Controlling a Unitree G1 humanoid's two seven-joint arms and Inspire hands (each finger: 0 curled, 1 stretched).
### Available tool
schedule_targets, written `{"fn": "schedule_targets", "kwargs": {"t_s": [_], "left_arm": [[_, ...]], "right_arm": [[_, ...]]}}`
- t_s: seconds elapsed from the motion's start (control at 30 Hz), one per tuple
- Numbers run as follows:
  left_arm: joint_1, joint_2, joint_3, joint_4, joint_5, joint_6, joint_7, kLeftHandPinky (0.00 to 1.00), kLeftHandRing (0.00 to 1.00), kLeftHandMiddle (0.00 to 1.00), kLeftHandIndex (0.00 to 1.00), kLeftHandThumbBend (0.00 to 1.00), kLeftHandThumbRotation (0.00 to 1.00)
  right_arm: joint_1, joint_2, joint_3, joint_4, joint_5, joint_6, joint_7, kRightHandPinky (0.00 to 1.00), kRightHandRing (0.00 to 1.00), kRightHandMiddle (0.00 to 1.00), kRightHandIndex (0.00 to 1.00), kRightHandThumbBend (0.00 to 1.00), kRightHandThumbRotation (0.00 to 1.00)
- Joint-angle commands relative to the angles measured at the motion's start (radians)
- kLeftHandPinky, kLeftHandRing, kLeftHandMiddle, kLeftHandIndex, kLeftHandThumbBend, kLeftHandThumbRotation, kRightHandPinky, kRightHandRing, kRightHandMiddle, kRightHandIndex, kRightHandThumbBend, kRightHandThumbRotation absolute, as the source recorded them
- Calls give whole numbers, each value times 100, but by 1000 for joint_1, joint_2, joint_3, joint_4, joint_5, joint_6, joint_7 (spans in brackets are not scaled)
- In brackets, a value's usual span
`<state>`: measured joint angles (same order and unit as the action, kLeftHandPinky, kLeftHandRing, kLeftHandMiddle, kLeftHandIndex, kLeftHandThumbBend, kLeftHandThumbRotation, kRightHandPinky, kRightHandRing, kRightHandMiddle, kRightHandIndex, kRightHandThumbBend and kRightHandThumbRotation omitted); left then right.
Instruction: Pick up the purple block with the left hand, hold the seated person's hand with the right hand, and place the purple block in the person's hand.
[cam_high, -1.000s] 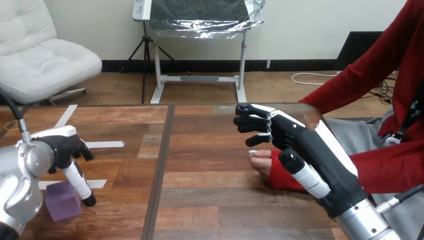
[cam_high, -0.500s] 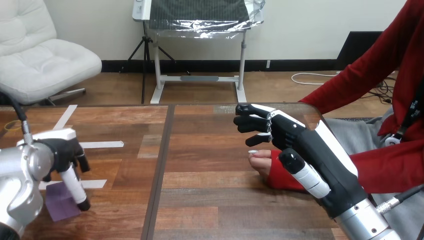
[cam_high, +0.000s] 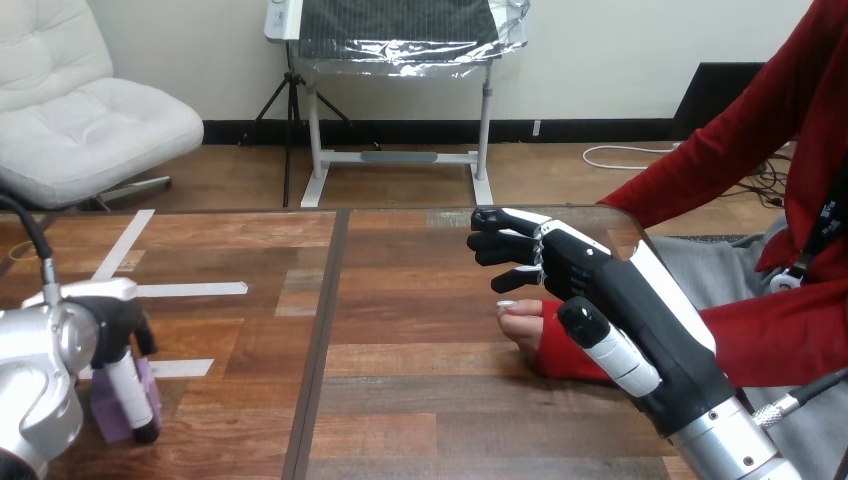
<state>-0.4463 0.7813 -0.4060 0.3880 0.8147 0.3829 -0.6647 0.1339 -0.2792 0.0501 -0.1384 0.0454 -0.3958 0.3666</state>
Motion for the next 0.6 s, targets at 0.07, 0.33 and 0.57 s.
{"fn": "schedule_targets", "kwargs": {"t_s": [0.07, 0.33, 0.57], "left_arm": [[-60, 8, -9, 17, 39, 7, 18, 58, 78, 84, 82, 98, 8], [-54, -1, -6, 24, 46, 20, 34, 58, 77, 83, 81, 99, 7], [-53, -6, -11, 37, 55, 25, 46, 58, 76, 82, 82, 98, 8]], "right_arm": [[-48, -5, -20, -30, 20, -4, -2, 69, 79, 80, 82, 100, 100], [-47, -3, -19, -33, 23, -4, -1, 69, 79, 80, 82, 100, 100], [-48, -3, -19, -29, 24, -8, 1, 69, 79, 79, 82, 100, 100]]}}
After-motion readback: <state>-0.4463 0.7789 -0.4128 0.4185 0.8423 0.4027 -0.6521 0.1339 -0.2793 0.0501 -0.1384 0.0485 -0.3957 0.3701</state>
